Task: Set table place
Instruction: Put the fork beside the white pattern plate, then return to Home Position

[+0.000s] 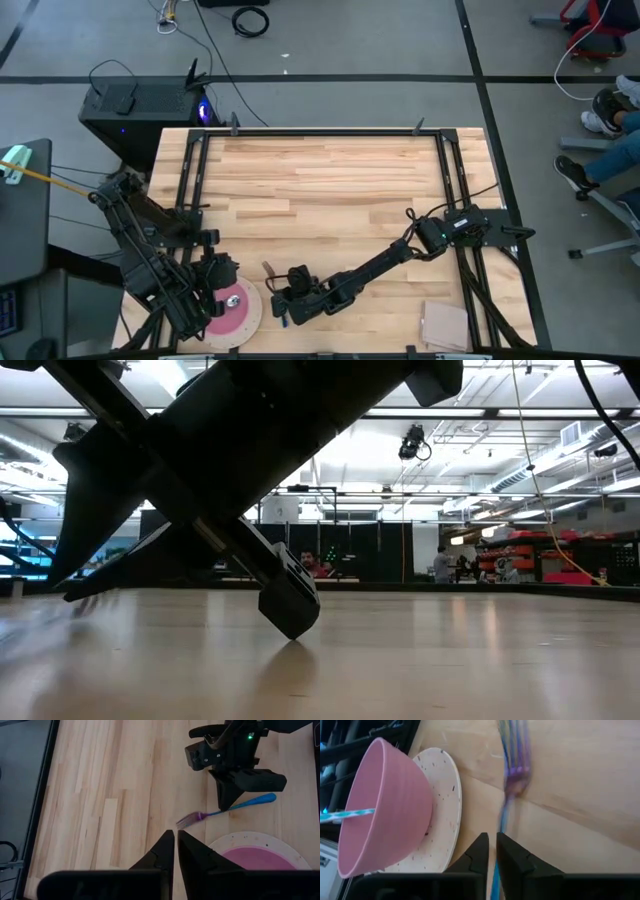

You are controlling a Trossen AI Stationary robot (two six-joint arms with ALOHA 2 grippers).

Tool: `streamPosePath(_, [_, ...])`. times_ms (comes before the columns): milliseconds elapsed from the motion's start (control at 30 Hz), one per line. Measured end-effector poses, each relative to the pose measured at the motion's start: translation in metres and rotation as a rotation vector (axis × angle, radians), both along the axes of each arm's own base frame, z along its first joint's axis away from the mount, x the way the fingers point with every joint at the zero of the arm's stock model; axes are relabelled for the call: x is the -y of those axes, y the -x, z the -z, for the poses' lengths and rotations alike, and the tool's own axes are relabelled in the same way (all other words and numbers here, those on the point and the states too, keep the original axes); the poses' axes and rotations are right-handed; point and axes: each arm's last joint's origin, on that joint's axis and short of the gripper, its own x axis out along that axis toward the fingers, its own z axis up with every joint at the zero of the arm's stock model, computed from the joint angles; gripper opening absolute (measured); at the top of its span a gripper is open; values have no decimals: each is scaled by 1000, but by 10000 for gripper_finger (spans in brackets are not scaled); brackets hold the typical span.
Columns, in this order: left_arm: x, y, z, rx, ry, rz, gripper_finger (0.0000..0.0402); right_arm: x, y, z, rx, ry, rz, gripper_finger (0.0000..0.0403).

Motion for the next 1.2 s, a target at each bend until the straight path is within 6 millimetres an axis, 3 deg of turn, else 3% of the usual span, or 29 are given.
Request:
streamPosePath(333, [0, 0, 0, 0, 0, 0, 22, 0, 0, 0, -9, 8, -24, 76])
streamPosePath(467, [0, 0, 0, 0, 0, 0, 27, 1, 2, -3, -42, 107, -102, 66])
streamPosePath(533, [0, 1, 0, 0, -1, 3, 24, 2, 4, -14, -56, 156, -140, 46])
streamPosePath(667, [0, 1, 0, -3, -10, 17, 9, 6, 12, -53, -81, 284, -229, 7])
streamPosePath(800, [-2, 3, -4, 39, -30, 17, 8, 13, 26, -97, -117, 435, -327, 17])
streamPosePath(900, [-5, 8, -9, 90, -40, 16, 15, 18, 41, -142, -87, 531, -390, 10])
streamPosePath(1200, [-22, 49, -43, 375, -19, 52, 11, 38, 99, -252, 9, 782, -597, 4])
